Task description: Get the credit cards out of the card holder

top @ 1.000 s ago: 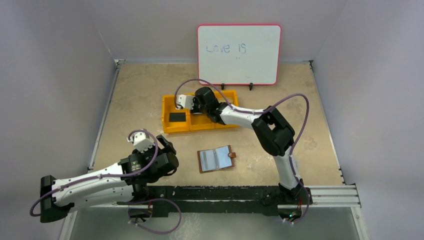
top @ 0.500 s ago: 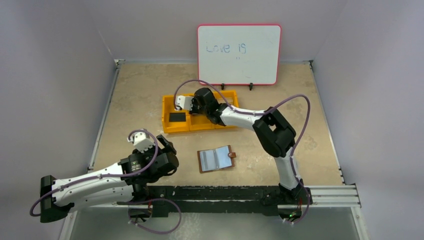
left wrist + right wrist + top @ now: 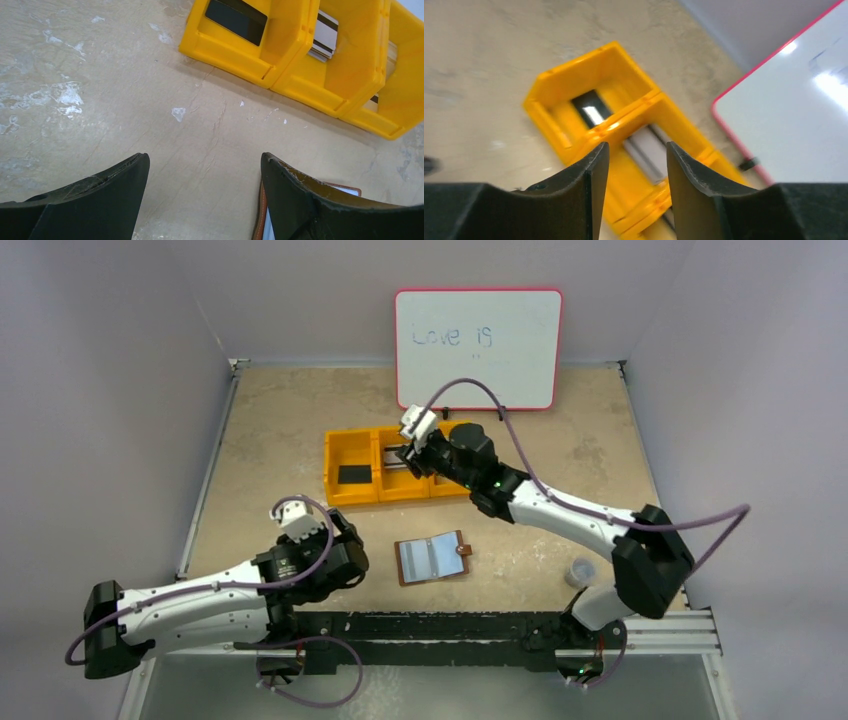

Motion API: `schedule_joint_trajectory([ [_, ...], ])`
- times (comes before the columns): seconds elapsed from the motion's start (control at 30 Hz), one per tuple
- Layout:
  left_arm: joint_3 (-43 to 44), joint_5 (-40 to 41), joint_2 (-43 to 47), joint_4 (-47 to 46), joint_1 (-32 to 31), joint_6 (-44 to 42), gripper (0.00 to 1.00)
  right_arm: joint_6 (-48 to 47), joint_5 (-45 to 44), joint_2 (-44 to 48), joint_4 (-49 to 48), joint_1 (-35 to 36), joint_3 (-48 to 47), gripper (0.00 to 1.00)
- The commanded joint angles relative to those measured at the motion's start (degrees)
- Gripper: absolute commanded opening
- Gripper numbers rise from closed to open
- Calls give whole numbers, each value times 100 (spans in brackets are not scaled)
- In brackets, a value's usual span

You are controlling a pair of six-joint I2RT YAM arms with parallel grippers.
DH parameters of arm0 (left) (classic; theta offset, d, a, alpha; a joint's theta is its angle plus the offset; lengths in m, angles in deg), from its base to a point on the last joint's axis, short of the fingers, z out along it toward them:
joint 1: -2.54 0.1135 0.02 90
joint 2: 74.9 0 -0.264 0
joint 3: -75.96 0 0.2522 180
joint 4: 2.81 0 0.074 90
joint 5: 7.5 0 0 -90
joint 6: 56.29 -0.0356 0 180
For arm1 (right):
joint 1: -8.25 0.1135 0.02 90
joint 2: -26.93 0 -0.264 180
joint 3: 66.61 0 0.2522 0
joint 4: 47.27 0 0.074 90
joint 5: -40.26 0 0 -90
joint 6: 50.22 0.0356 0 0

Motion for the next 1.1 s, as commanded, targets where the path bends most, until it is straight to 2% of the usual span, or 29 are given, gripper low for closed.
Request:
schedule_joint_trajectory([
  [0.0, 84, -15, -219, -599, -13, -257, 82, 3692, 562, 640, 315, 14, 629, 49],
  [0.07, 33, -68, -343, -817, -13, -295, 82, 4371, 988, 616, 963, 9, 795, 47],
  [0.17, -33, -157, -560, -1112, -13, -295, 82, 4961, 1397, 667, 673, 98, 1412, 43],
  [0.3, -38, -224, -855, -1393, -12, -299, 82, 5546, 1523, 805, 483, 142, 2250, 45],
  [0.4, 86, -191, -1022, -1379, -11, -277, 80, 5462, 1045, 853, 1036, 493, 2194, 47],
  [0.5, 199, -52, -1028, -1284, -11, -233, 79, 5377, 314, 1051, 1436, 897, 2136, 56],
  [0.73, 205, 308, -635, -935, -12, 59, 80, 4968, -849, 926, 2241, 1344, 1943, 59],
  [0.87, 353, 512, -550, -295, -13, 343, 81, 4704, -1035, 699, 2225, 1729, 1777, 66],
  [1.07, 529, 637, -422, 170, -8, 587, 82, 4928, -1225, 318, 2482, 1979, 1502, 69],
])
